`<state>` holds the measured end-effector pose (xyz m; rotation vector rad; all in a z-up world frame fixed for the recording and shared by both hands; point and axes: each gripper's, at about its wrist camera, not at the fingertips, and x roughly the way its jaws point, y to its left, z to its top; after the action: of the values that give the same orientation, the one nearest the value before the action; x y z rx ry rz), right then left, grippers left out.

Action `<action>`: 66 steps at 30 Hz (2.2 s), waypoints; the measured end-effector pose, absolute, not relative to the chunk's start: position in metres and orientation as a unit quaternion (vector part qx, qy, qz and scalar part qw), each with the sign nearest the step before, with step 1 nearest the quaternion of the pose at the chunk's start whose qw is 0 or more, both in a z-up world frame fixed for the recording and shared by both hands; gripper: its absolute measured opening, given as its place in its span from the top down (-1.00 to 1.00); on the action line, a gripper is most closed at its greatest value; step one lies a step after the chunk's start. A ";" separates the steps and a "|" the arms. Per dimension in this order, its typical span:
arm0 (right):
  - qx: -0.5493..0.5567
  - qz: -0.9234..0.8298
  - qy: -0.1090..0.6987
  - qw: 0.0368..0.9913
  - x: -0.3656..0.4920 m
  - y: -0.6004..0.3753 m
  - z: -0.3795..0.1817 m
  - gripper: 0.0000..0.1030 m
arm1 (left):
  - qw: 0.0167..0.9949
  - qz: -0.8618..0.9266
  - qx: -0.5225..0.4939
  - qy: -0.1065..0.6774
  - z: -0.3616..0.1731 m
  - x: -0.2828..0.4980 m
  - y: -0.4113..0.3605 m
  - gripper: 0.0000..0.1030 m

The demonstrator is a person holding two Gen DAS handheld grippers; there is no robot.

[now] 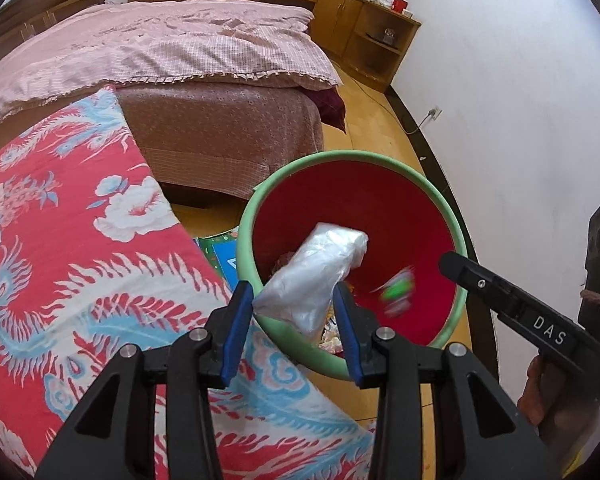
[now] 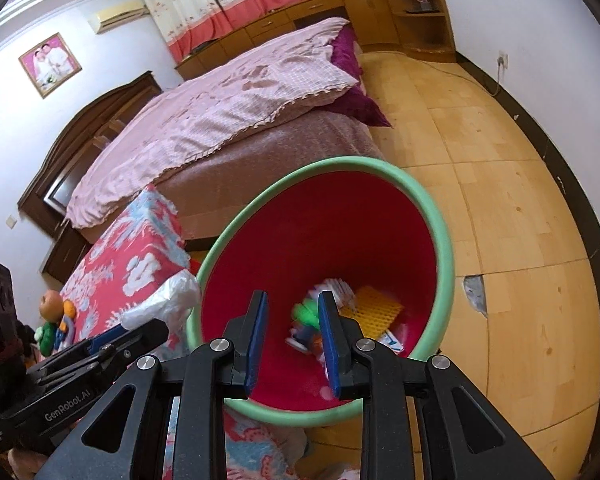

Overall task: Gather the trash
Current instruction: 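Open the left tool over the red bin to drop the plastic bag, then move the left tool to the blue toothbrush on the bed and grasp it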

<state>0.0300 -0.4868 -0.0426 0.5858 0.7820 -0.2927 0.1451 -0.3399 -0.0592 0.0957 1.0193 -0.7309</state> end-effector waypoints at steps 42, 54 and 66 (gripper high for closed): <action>0.271 -0.115 0.372 0.880 0.030 -0.427 -0.020 0.01 | 0.867 -0.241 -0.029 0.435 -0.013 0.151 -0.205 0.18; 0.247 -0.079 0.380 0.888 0.051 -0.382 -0.014 0.01 | 0.882 -0.183 -0.052 0.431 -0.013 0.161 -0.140 0.18; 0.233 -0.058 0.392 0.888 0.079 -0.349 -0.015 0.01 | 0.887 -0.133 -0.061 0.437 -0.028 0.183 -0.086 0.17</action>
<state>0.0791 -0.3494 -0.0154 0.4843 0.8145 -0.1197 0.1833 -0.0864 -0.0279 -0.1266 0.9093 -0.2772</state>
